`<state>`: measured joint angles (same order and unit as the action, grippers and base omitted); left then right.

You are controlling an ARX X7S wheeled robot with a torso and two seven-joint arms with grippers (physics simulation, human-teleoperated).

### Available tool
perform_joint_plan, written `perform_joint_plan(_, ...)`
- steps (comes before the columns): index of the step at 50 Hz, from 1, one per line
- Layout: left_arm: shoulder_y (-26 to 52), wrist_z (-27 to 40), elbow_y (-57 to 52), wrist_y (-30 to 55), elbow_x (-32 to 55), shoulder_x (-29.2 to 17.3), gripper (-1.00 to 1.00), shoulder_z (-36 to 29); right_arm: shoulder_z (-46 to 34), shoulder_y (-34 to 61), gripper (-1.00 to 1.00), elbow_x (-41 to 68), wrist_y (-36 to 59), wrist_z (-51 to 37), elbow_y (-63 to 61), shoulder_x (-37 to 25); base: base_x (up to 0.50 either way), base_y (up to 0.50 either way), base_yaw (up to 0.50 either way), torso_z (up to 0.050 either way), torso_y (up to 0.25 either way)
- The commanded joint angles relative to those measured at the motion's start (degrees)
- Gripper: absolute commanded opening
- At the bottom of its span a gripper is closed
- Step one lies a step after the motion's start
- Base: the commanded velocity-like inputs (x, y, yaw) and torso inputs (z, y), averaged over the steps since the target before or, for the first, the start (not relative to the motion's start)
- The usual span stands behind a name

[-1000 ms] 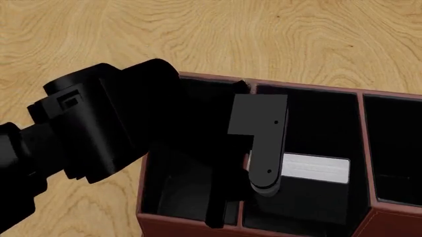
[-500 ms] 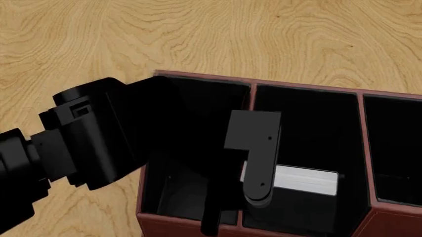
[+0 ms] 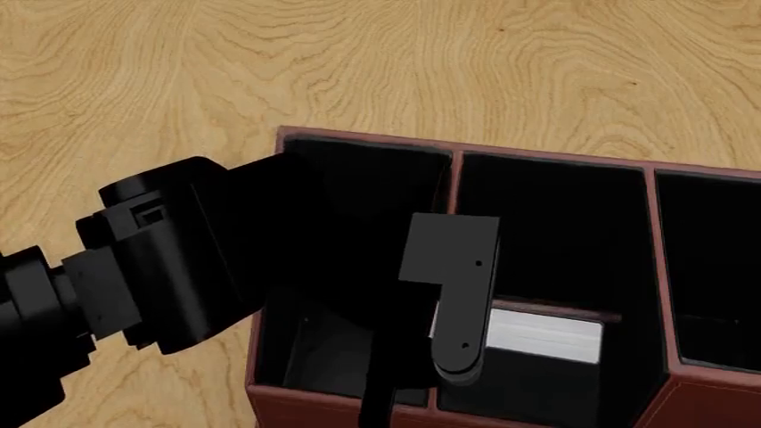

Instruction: Pick up the book and place it in the back compartment of the caddy.

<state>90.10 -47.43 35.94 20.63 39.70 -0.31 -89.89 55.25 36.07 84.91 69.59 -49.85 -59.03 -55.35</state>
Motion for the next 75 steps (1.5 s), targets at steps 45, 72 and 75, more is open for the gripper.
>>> perform_joint_plan(45, -0.43, 1.18, -0.58, 0.22, 1.74, 0.30, 1.00, 1.36, 2.36, -5.39, 1.00, -0.36, -3.62, -0.13, 0.01, -1.52, 0.00, 0.00, 0.00, 0.000, 0.000)
perform_joint_plan(72, 8.74, 2.59, -2.19, 1.51, 8.17, 0.30, 1.00, 1.58, 3.50, -5.60, 1.00, 4.10, -5.76, -3.51, 0.56, -3.94, 0.00, 0.00, 0.00, 0.000, 0.000)
perform_joint_plan(75, 9.43, 2.73, -2.08, 1.49, 8.60, 0.30, 1.00, 1.56, 3.45, -5.60, 1.00, 4.30, -5.93, -3.68, 0.55, -4.03, 0.00, 0.00, 0.00, 0.000, 0.000)
